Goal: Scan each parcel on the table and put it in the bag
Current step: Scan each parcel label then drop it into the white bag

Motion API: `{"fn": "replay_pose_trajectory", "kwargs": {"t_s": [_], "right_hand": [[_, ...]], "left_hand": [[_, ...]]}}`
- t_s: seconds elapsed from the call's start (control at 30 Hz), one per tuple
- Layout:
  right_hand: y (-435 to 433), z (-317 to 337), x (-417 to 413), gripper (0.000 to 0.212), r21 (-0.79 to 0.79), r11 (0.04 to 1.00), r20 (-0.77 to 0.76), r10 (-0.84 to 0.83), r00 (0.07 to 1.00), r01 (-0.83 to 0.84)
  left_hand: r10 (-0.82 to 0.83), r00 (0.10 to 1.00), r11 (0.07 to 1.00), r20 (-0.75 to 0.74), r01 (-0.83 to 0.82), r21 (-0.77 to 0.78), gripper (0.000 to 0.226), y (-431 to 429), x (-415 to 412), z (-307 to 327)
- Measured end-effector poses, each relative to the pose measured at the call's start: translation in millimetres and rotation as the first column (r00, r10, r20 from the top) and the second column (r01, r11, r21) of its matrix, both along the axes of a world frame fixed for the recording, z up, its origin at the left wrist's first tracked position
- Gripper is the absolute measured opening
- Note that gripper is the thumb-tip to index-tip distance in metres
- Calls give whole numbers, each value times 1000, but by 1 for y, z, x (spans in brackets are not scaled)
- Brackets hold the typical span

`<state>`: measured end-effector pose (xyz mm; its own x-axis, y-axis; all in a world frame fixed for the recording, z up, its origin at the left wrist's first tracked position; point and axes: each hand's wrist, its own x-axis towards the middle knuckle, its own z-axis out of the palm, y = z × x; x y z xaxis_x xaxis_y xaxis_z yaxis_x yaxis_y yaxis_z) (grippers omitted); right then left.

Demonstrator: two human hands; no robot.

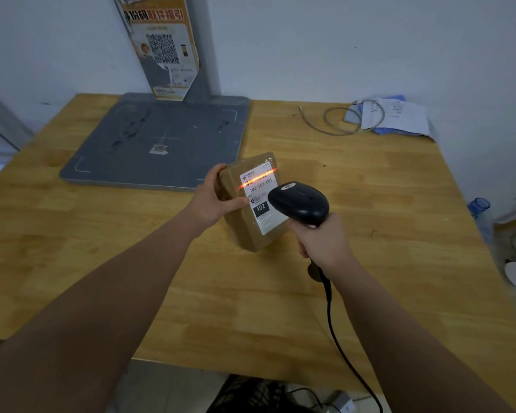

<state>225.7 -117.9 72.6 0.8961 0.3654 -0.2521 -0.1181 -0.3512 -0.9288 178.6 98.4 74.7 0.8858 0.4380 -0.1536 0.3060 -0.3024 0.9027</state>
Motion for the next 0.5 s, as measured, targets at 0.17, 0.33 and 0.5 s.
{"fn": "replay_pose_trajectory", "kwargs": {"t_s": [0.17, 0.33, 0.5], "right_hand": [[1, 1, -1, 25, -6, 1000, 7, -7, 1000, 7], [3, 1, -2, 22, -11, 1000, 6, -8, 1000, 8], [4, 1, -3, 21, -29, 1000, 16, -3, 1000, 4]], "left_hand": [[-2, 1000, 1000, -4, 2, -1, 88, 2, -1, -1], [1, 1000, 1000, -10, -1, 7, 88, 3, -3, -2], [3, 1000, 1000, -22, -3, 19, 89, 4, -3, -3]]}}
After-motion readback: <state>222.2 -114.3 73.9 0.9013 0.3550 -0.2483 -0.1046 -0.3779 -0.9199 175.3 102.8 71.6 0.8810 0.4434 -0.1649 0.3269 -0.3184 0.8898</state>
